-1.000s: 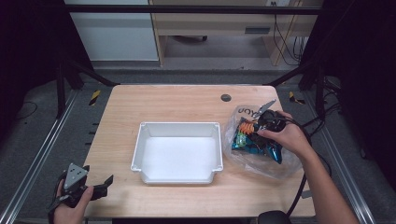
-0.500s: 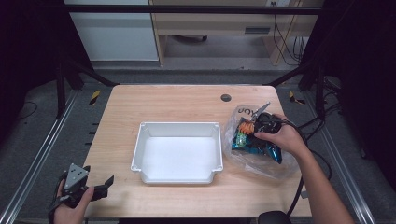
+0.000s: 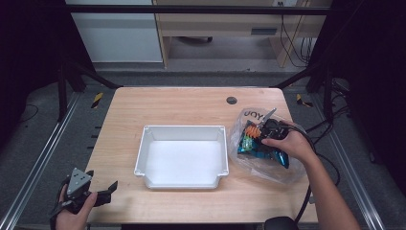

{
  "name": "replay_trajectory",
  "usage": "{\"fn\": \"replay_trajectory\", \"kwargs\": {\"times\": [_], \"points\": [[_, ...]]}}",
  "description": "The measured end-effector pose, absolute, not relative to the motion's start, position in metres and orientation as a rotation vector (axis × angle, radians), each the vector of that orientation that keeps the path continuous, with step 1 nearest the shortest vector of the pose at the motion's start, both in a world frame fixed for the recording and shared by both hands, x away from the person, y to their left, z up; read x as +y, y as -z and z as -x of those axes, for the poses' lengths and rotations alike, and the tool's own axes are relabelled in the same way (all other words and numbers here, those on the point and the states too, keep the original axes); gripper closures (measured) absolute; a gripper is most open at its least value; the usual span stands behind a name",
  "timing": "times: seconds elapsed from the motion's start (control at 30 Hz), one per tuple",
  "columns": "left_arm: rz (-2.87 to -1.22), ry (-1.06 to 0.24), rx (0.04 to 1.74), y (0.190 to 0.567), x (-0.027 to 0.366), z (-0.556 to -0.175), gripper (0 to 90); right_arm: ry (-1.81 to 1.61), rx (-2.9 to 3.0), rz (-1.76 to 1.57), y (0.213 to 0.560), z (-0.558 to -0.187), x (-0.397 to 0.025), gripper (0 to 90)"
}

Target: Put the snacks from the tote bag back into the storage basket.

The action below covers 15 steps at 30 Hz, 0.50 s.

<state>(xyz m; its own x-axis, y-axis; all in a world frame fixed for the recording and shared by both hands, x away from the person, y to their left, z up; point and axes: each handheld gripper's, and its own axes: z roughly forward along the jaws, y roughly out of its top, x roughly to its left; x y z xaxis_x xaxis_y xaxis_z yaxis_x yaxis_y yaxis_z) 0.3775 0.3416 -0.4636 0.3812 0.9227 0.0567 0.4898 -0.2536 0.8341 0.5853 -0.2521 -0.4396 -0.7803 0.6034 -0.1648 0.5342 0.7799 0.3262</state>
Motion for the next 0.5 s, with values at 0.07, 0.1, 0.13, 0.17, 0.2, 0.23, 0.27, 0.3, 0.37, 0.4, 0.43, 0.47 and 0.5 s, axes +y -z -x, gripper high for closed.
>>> {"fn": "replay_trajectory", "kwargs": {"times": [0.07, 0.1, 0.13, 0.17, 0.2, 0.23, 0.27, 0.3, 0.37, 0.4, 0.43, 0.47, 0.5], "points": [[-1.888, -0.728, 1.219, 0.4635, 0.3416, -0.3778, 4.0, -0.371, 2.713, -0.888, 0.4403, -0.5858, -0.2516, 10.8], [-1.888, -0.73, 1.217, 0.4635, 0.3413, -0.3778, 4.0, -0.371, 2.711, -0.895, 0.4409, -0.5858, -0.2509, 10.6], [-1.894, -0.73, 1.215, 0.4635, 0.3412, -0.3778, 4.0, -0.37, 2.718, -0.887, 0.4411, -0.5863, -0.2509, 10.4], [-1.896, -0.729, 1.215, 0.4634, 0.3408, -0.378, 4.0, -0.37, 2.718, -0.886, 0.4419, -0.5864, -0.2506, 10.3], [-1.897, -0.73, 1.214, 0.4633, 0.3405, -0.3782, 4.0, -0.365, 2.719, -0.899, 0.4419, -0.586, -0.2498, 10.3], [-1.894, -0.731, 1.215, 0.4636, 0.3399, -0.3787, 4.0, -0.363, 2.718, -0.894, 0.442, -0.5858, -0.2498, 10.3], [-1.901, -0.727, 1.213, 0.4638, 0.3396, -0.3792, 4.0, -0.363, 2.719, -0.87, 0.4426, -0.5859, -0.2504, 10.3], [-1.902, -0.728, 1.215, 0.4641, 0.339, -0.3796, 4.0, -0.358, 2.718, -0.877, 0.4427, -0.585, -0.25, 10.2], [-1.909, -0.728, 1.214, 0.4642, 0.3382, -0.3794, 4.0, -0.364, 2.719, -0.863, 0.4427, -0.5846, -0.251, 10.5], [-1.908, -0.729, 1.215, 0.4644, 0.3379, -0.3793, 4.0, -0.362, 2.716, -0.881, 0.4427, -0.5833, -0.2506, 10.8], [-1.909, -0.728, 1.216, 0.4646, 0.3379, -0.379, 4.0, -0.362, 2.718, -0.861, 0.4428, -0.5833, -0.2513, 11.5], [-1.909, -0.728, 1.216, 0.4646, 0.338, -0.3789, 4.0, -0.362, 2.718, -0.85, 0.4428, -0.5828, -0.2519, 13.7], [-1.909, -0.728, 1.216, 0.4646, 0.338, -0.3789, 4.0, -0.363, 2.72, -0.87, 0.4425, -0.5816, -0.2516, 15.4]]}}
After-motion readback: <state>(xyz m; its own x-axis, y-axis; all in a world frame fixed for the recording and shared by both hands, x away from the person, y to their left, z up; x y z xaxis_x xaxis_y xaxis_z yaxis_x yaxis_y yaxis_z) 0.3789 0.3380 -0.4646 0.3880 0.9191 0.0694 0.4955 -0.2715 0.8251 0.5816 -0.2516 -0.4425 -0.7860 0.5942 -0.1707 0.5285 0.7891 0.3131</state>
